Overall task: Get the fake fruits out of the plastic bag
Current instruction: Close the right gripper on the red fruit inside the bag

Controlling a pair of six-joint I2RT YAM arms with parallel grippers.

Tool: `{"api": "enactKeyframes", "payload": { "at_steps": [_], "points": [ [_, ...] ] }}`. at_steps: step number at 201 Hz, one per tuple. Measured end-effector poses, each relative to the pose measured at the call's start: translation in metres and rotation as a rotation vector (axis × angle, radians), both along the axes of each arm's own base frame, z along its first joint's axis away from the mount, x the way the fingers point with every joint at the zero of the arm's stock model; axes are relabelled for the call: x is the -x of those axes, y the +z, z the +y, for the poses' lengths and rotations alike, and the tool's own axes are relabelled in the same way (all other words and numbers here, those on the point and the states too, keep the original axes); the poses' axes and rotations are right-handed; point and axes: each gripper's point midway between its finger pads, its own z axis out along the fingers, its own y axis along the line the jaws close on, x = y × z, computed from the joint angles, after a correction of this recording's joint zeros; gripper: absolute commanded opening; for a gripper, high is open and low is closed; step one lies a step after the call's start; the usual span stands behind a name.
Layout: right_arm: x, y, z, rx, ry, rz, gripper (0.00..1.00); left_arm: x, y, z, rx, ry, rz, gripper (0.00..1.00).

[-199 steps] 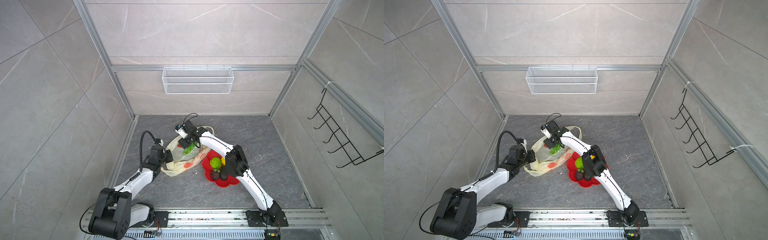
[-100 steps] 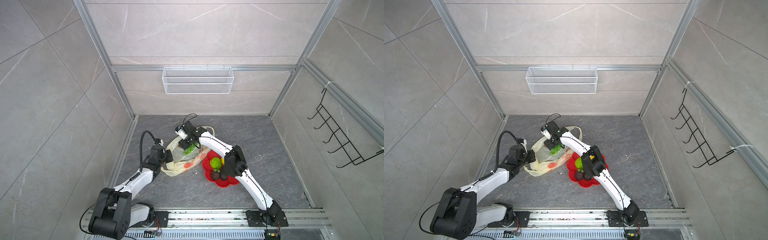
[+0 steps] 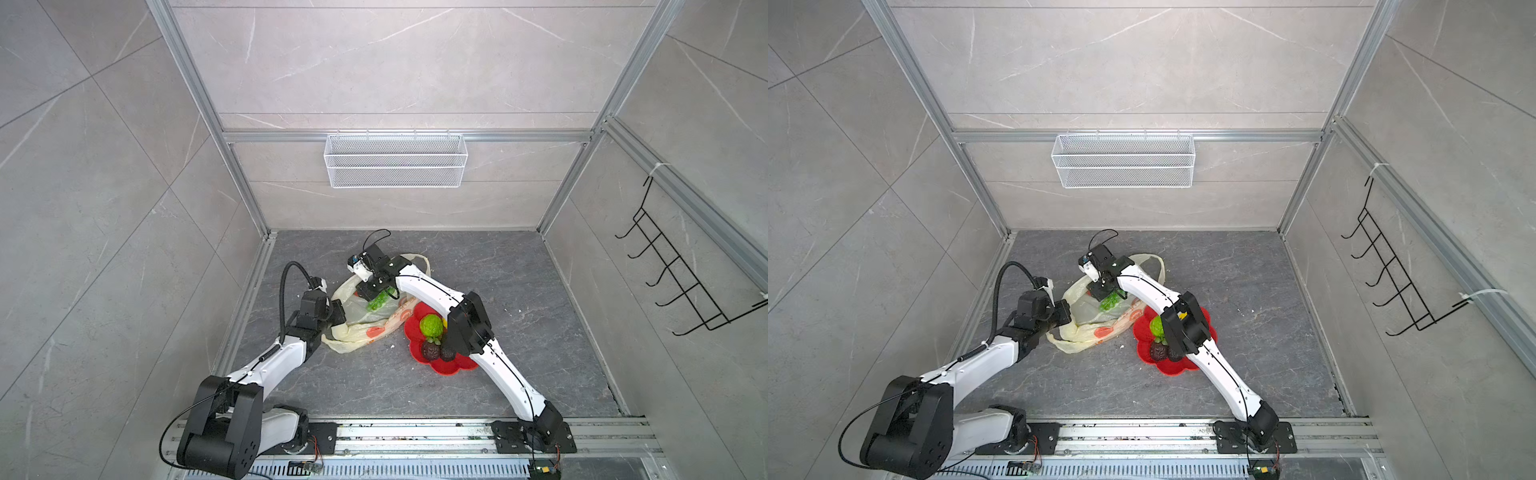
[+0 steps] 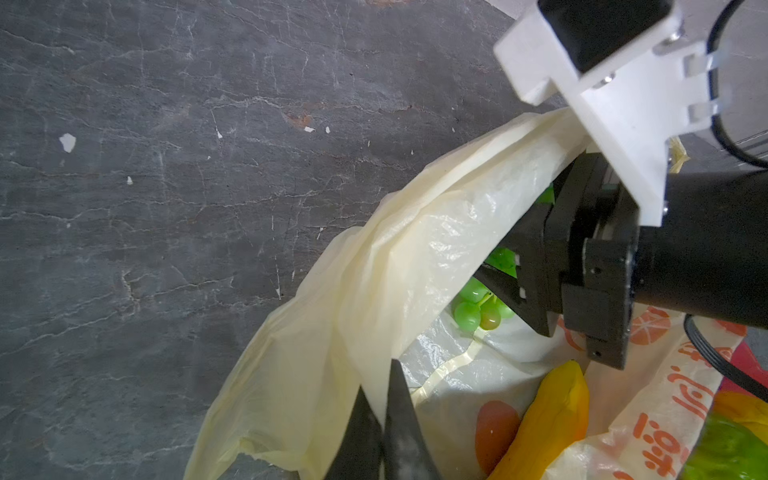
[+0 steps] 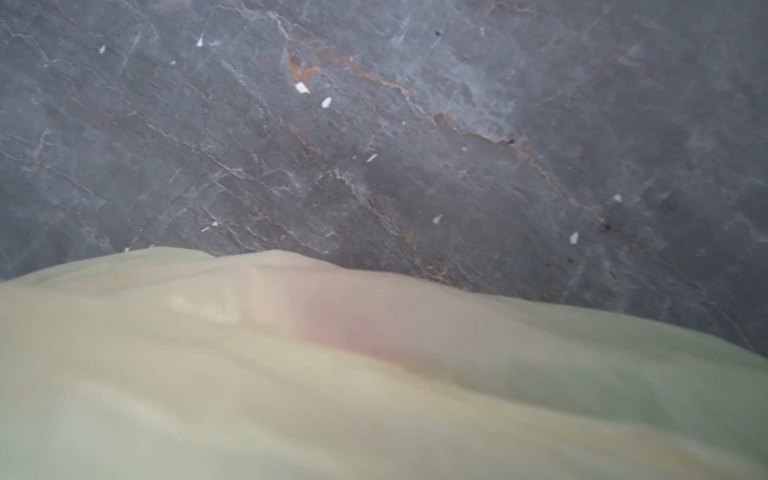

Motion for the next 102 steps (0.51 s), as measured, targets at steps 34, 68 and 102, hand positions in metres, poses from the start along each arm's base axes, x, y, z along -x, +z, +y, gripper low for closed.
{"api": "enactKeyframes", "payload": {
  "at_steps": [34,68,102],
  "points": [
    [0.012,0.01,-0.004,-0.007,-0.01,0.033,0.48,0.0,0.0,0.001,-0.005,0.005,-0.001,0.01],
    [0.028,0.033,-0.017,-0.024,-0.042,0.057,0.48,-0.001,0.0,0.004,-0.013,0.017,-0.003,0.01],
    [0.048,0.058,-0.037,-0.043,-0.078,0.069,0.48,-0.001,0.0,0.004,-0.014,0.018,-0.003,0.01]
  ]
}}
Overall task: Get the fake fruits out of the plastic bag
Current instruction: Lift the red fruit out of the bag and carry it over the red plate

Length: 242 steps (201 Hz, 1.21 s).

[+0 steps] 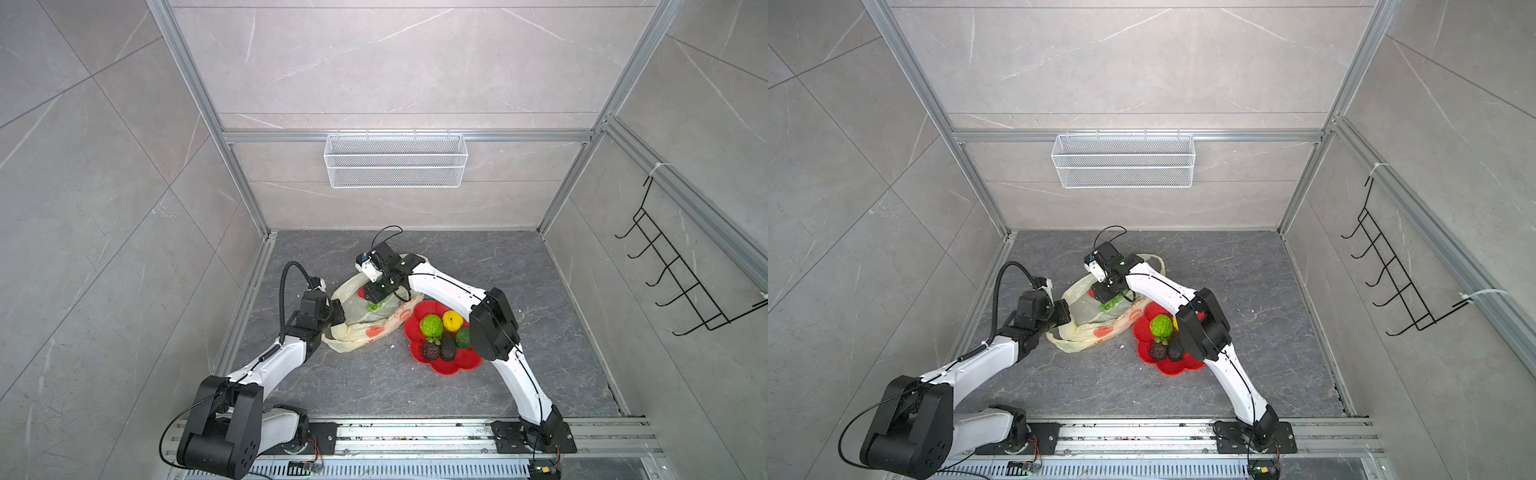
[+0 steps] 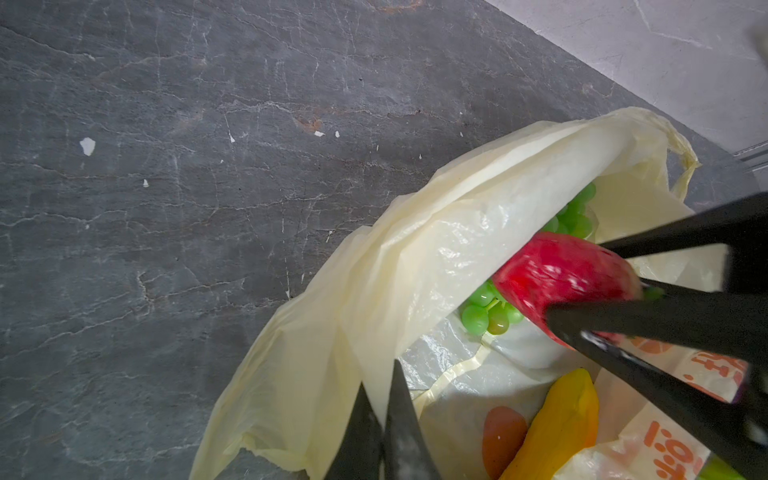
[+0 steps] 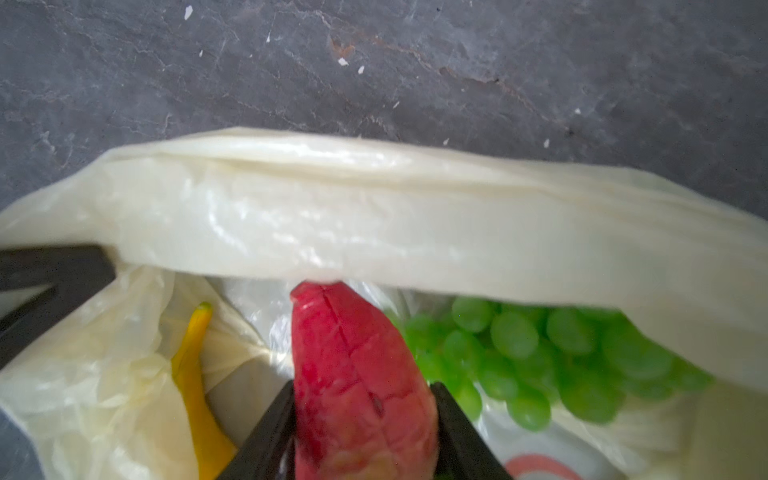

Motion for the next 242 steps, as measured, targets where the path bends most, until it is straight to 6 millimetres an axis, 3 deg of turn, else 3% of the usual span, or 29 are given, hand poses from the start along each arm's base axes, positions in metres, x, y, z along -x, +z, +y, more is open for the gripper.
{"api": "enactKeyframes", "payload": {
  "at_steps": [71,117,192,242],
  "points": [
    [0.049,0.047,-0.059,0.014,-0.088,0.02,0.47,0.0,0.0,0.0,0.0,0.0,0.0,0.01],
    [0.081,0.065,-0.104,0.068,-0.166,0.064,0.46,0.0,0.0,0.0,0.001,0.0,0.001,0.01],
    [0.111,0.049,-0.2,0.268,-0.363,0.199,0.45,0.0,0.0,0.0,0.001,-0.001,0.001,0.01],
    [0.128,0.034,-0.225,0.37,-0.403,0.267,0.45,0.0,0.0,0.0,0.001,-0.001,0.001,0.02]
  ]
}}
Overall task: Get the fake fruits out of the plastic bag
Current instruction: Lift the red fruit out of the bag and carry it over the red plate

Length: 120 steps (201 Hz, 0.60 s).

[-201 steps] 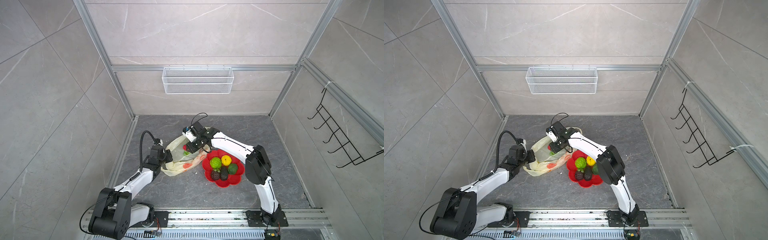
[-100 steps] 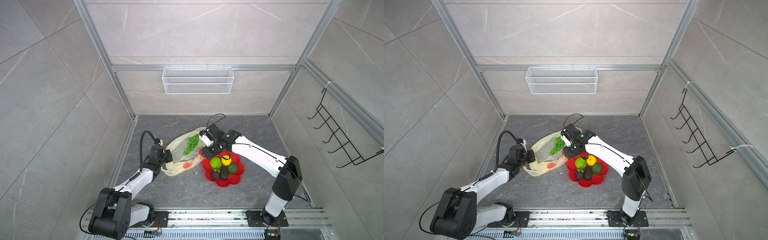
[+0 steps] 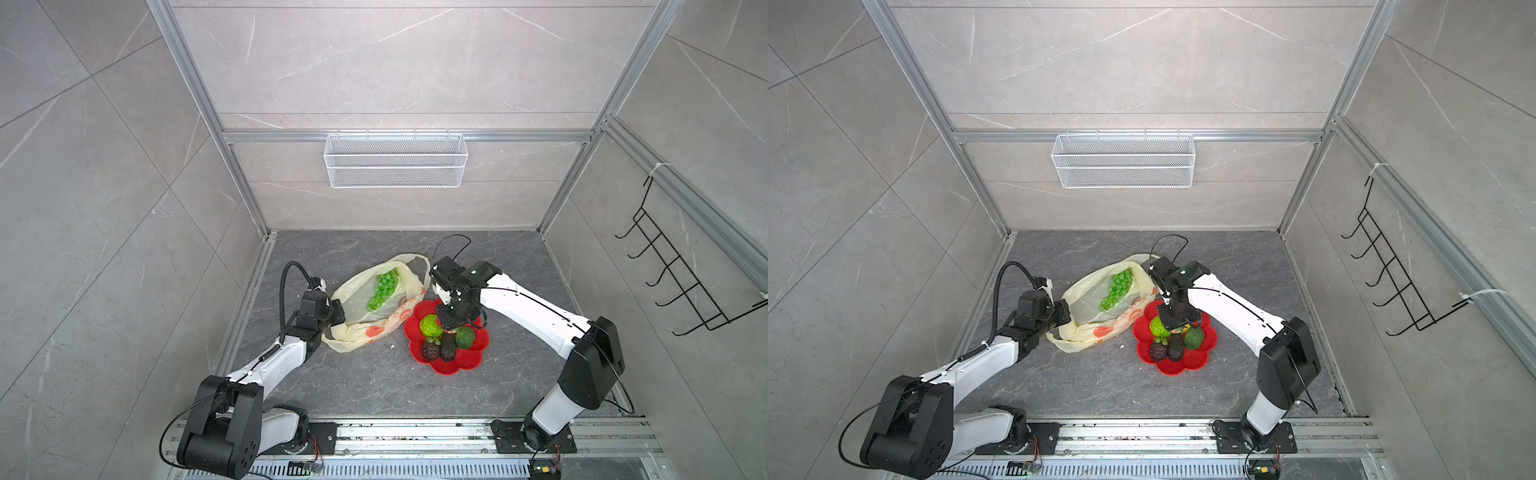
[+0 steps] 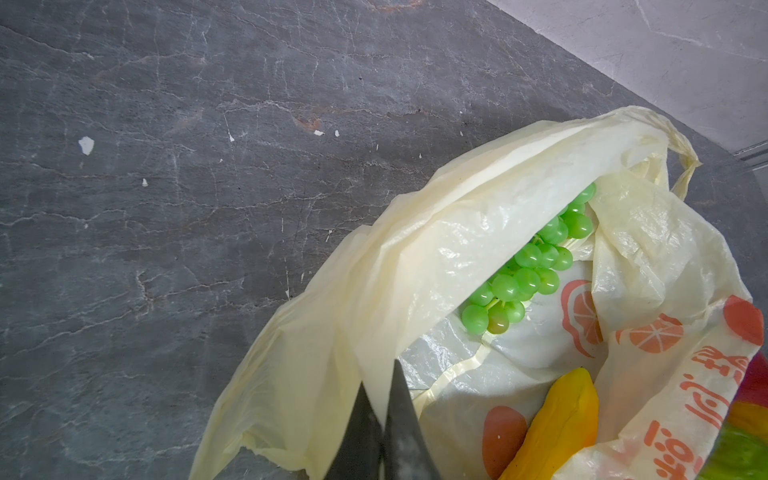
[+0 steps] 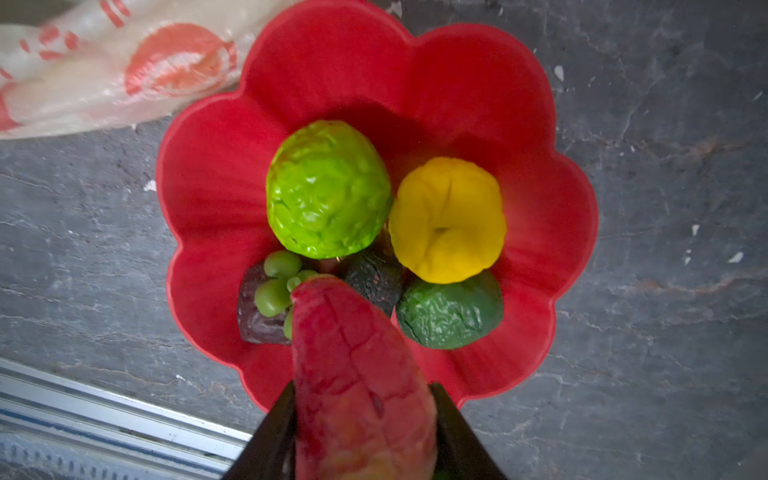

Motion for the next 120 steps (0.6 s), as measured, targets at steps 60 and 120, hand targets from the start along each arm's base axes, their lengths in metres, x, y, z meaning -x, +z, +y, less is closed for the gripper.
{"api": "enactKeyframes", "payload": {
  "at_steps": [60,120],
  "points": [
    [0.002,-0.015,-0.004,0.049,-0.008,0.044,0.45,0.0,0.0,0.0,0.0,0.0,0.0,0.02],
    [0.002,-0.031,-0.005,0.085,-0.012,0.084,0.44,0.0,0.0,0.0,0.0,0.0,0.001,0.02]
  ]
}}
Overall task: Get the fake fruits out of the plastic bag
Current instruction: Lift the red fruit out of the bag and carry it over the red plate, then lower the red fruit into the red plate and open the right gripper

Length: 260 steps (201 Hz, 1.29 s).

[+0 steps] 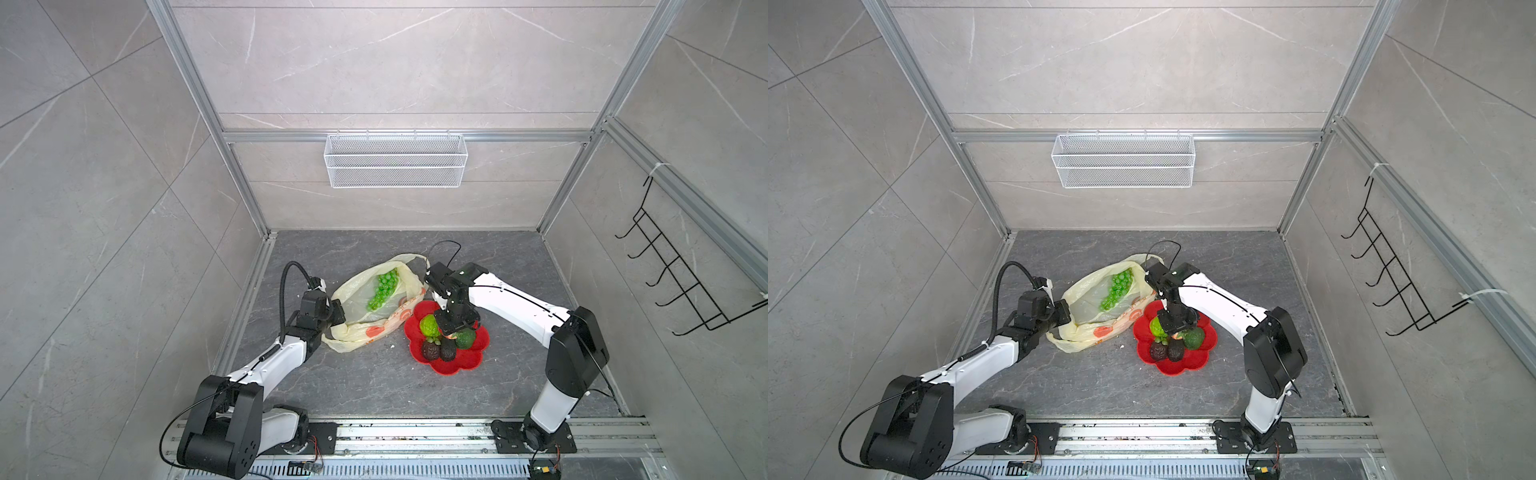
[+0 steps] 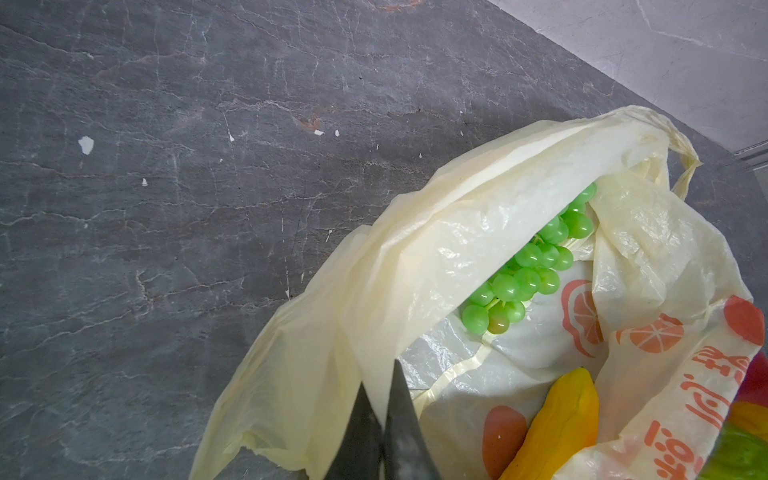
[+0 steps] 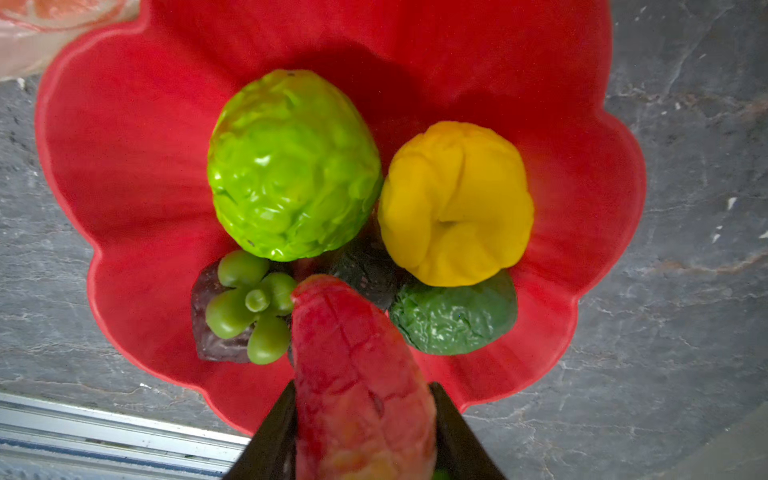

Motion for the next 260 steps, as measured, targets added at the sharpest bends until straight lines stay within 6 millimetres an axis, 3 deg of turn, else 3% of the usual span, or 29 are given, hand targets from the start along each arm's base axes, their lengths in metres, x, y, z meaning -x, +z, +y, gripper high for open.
{"api": "enactKeyframes", "payload": {
  "at_steps": [52,197,228,260],
  "points": [
    [0.0,-0.015,-0.001,0.034,-0.002,0.035,0.44,0.0,0.0,0.0,0.0,0.0,-0.001,0.02],
    [0.006,-0.022,-0.013,0.121,-0.016,0.085,0.46,0.0,0.0,0.0,0.0,0.0,0.0,0.02],
    [0.004,-0.029,-0.012,0.142,-0.01,0.091,0.48,0.0,0.0,0.0,-0.001,0.0,0.001,0.03],
    [0.003,-0.028,-0.01,0.145,-0.012,0.083,0.58,0.0,0.0,0.0,0.0,0.0,0.002,0.02]
  ]
}}
